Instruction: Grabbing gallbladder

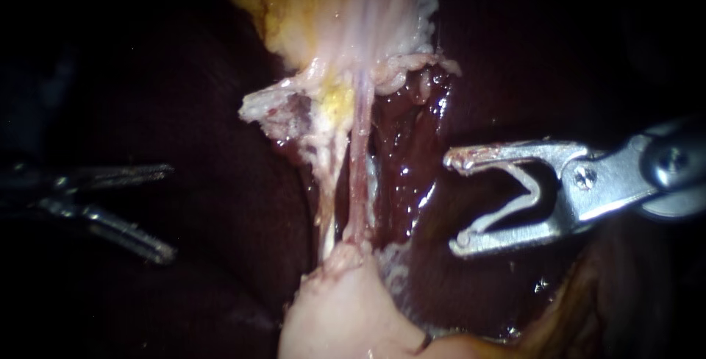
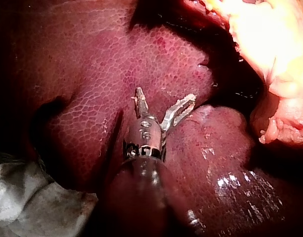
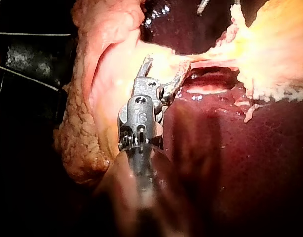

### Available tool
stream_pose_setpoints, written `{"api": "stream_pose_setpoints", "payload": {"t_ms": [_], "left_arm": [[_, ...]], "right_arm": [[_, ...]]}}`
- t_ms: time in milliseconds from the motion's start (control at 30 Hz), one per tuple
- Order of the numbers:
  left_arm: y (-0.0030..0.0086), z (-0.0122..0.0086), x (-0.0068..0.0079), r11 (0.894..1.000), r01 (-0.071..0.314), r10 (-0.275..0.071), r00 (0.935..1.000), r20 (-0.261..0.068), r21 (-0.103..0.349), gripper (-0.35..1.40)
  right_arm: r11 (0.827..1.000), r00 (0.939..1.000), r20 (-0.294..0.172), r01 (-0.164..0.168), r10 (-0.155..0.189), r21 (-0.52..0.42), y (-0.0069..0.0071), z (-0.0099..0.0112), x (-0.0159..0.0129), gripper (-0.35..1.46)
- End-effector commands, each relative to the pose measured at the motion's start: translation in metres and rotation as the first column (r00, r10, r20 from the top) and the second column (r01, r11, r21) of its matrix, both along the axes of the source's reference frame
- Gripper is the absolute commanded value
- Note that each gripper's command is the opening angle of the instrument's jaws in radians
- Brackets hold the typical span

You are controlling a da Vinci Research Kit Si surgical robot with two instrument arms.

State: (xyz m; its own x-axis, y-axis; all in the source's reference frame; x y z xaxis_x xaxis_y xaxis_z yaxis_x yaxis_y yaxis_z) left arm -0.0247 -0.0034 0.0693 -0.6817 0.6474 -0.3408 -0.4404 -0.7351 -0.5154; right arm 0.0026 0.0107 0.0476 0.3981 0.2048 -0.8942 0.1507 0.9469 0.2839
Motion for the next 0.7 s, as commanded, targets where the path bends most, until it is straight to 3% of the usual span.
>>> {"api": "stream_pose_setpoints", "payload": {"t_ms": [33,333,500,700], "left_arm": [[0.0,0.0,0.0,1.0,0.0,0.0,1.0,0.0,0.0,0.94],[0.001,-0.0009,-0.0004,1.0,0.005,-0.005,1.0,-0.002,0.006,0.88],[0.002,-0.0023,-0.0011,0.999,0.051,-0.052,0.9984,0.023,0.013,0.73],[0.0042,-0.005,-0.0023,0.99,0.138,-0.137,0.9862,0.094,-0.007,0.69]], "right_arm": [[1.0,1.0,0.0,0.0,0.0,0.0,0.0,0.0,0.0,0.46],[1.0,1.0,0.0,0.0,0.0,0.0,0.0,0.0,-0.0001,0.46],[1.0,1.0,0.0,0.001,-0.001,0.0,0.0,0.0,-0.0002,0.46],[1.0,1.0,0.0,0.0,0.0,0.0,0.0,0.0,-0.0002,0.46]]}}
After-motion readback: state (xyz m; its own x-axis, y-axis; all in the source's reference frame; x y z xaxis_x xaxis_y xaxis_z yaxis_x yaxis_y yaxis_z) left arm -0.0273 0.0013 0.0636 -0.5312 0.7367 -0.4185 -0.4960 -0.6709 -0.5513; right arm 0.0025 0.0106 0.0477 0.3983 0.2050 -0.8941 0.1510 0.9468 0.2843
